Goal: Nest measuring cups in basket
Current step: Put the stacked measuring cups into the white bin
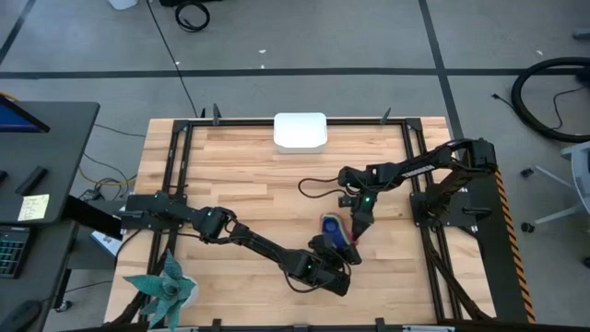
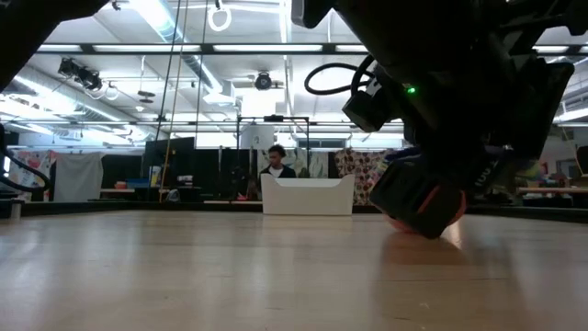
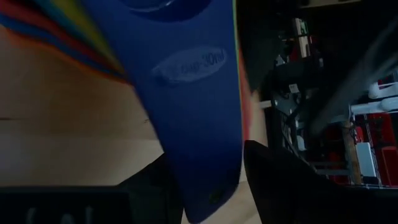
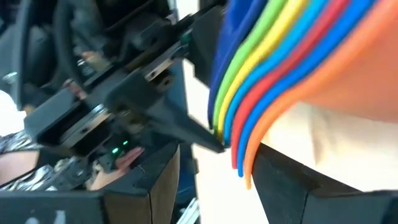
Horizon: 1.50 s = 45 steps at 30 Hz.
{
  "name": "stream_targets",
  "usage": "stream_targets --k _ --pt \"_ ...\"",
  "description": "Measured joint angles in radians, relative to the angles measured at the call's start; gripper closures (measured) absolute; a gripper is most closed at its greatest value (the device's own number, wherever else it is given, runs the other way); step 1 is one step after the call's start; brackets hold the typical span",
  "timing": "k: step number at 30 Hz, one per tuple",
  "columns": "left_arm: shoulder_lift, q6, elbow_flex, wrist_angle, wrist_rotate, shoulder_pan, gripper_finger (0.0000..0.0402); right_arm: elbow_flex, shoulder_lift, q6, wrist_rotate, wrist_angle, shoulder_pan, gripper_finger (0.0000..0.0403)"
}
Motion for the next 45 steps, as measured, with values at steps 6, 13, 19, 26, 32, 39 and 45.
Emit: stream_targets --k 6,13,19,26,32,39,45 --pt "0.0 0.0 0.0 0.001 -0.001 -0.001 0.0246 0.0 0.0 0.007 0.126 -0.002 0.002 0.0206" --pt "0.0 0.001 0.0 0.001 0.0 -0.001 0.0246 0.0 0.0 0.007 0.21 -0.001 0.002 0.0206" --pt "0.0 0.002 0.0 -0.028 -0.001 -0.002 0.0246 0.0 0.0 0.0 0.209 -0.001 0.002 0.0205" --pt "0.0 0.0 0.0 -0.079 -0.001 -0.002 0.0246 -0.001 0.0 -0.012 0.21 -0.001 0.002 0.0206" --pt "0.0 0.0 0.0 -0.081 -0.019 -0.011 0.0246 -0.001 0.0 -0.028 0.209 -0.001 0.002 0.0208" --pt "-0.009 0.024 0.001 -0.077 -0.023 -0.03 0.0246 -0.001 0.0 -0.029 0.209 -0.001 0.002 0.0208" --pt "-0.011 0.037 0.001 -0.085 -0.067 -0.04 0.0246 -0.001 0.0 -0.029 0.209 -0.001 0.002 0.0208"
